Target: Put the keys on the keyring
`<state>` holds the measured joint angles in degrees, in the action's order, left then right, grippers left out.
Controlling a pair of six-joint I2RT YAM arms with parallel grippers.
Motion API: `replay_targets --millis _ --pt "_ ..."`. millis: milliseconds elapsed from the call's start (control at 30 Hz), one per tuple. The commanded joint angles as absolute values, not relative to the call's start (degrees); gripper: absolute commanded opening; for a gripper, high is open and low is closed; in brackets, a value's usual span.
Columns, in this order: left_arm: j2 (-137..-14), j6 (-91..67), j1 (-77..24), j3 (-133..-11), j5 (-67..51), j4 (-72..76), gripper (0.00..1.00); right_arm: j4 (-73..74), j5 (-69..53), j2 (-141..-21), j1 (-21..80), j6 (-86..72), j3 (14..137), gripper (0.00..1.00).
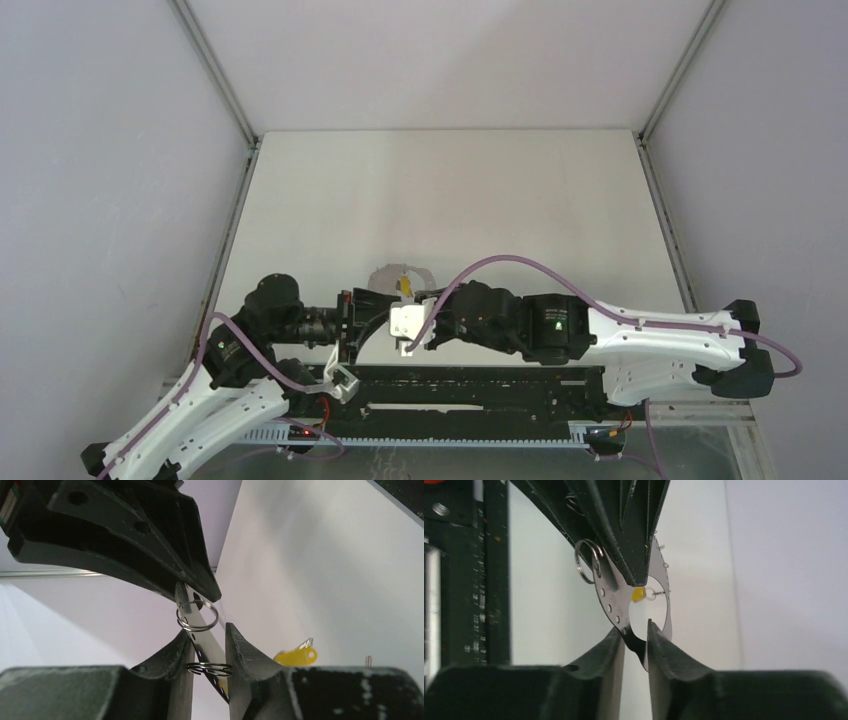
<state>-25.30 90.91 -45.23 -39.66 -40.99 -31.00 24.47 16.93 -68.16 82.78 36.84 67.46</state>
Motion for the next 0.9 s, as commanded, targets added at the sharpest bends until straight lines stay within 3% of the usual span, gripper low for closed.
replay_targets --millis 0,100,200,300,433,567,733,867 --pt "-25.53 88.30 -45.49 -42.81 -41.04 -28.11 0.00 19.41 25.85 -69.10 84.86 40.51 67.75 0.22" --pt "-25.56 87.60 -45.52 -42.57 -40.69 -26.68 0.00 19.25 27.74 -70.09 85.32 40.34 67.65 0.17" --pt "-25.82 87.70 -45.53 -42.53 -40.16 -25.46 0.00 15.93 29.53 -69.89 86.76 42.25 65.44 0.00" --pt "-26.25 87.09 -45.49 -42.30 -38.56 -23.91 0.01 13.34 29.85 -68.80 87.37 42.16 64.17 0.00" --pt "-25.89 80.57 -45.50 -41.93 -34.99 -20.01 0.63 5.82 38.02 -68.17 87.57 41.71 61.91 0.00" --pt "-22.47 72.36 -45.47 -39.59 -31.87 -13.55 0.94 -0.30 44.00 -67.94 87.87 40.87 59.97 0.00" --pt "-18.73 59.14 -45.48 -37.44 -27.00 -3.64 0.96 -2.33 46.54 -69.15 87.94 39.60 59.96 0.00" --pt "-19.48 39.23 -45.52 -40.92 -25.64 -6.11 0.81 -3.45 45.95 -69.18 87.61 37.79 60.07 0.00"
